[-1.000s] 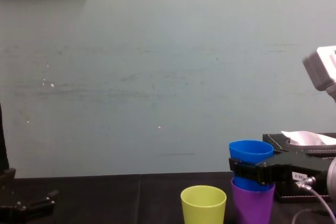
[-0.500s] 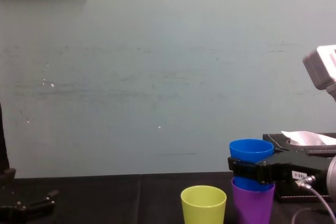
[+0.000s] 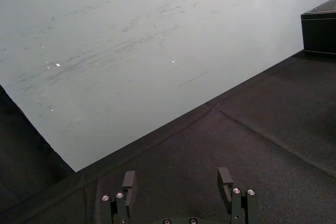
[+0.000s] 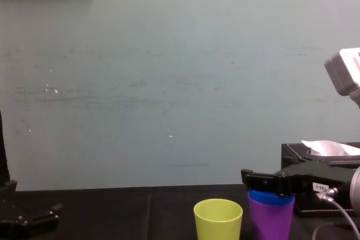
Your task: Stack the three plastic cups sequentially using one hand.
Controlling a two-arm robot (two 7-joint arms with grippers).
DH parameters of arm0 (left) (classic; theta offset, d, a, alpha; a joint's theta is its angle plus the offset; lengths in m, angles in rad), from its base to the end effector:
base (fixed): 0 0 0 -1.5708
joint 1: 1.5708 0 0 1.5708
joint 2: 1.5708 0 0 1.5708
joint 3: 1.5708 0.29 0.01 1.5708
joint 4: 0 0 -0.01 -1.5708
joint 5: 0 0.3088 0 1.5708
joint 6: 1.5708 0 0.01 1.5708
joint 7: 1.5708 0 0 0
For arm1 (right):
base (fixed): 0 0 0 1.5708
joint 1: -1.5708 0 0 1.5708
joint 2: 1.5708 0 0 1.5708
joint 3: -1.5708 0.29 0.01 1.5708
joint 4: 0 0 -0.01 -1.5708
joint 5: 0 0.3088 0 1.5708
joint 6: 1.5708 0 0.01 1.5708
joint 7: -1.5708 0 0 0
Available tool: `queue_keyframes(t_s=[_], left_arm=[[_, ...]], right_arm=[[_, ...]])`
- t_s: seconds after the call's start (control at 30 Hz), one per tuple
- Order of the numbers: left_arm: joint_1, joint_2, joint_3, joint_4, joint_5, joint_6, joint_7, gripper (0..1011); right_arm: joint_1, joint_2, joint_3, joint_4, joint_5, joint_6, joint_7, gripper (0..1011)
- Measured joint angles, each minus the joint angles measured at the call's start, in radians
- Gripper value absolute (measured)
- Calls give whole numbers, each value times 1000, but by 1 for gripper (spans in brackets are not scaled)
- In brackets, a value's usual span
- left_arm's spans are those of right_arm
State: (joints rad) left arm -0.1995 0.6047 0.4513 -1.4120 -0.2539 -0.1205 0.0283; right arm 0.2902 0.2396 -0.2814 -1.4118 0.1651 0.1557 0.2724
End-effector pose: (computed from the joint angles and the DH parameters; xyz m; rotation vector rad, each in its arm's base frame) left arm 0.3581 0.0827 -0.3023 0.3045 -0.2851 1.2481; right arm 0.4010 0.0038 -0.2592 -0.1722 -0.0287 -1.0795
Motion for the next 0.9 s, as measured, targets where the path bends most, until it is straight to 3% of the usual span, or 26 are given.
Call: queue_keyframes(t_s=[0.47, 0.9], left_arm=[[0, 0, 0, 0, 0, 0, 0, 1011], [0, 0, 0, 0, 0, 0, 0, 1011]], right_arm=[[0, 0, 0, 0, 0, 0, 0, 1000], [-19, 29, 7, -16, 61, -32, 58, 1000]])
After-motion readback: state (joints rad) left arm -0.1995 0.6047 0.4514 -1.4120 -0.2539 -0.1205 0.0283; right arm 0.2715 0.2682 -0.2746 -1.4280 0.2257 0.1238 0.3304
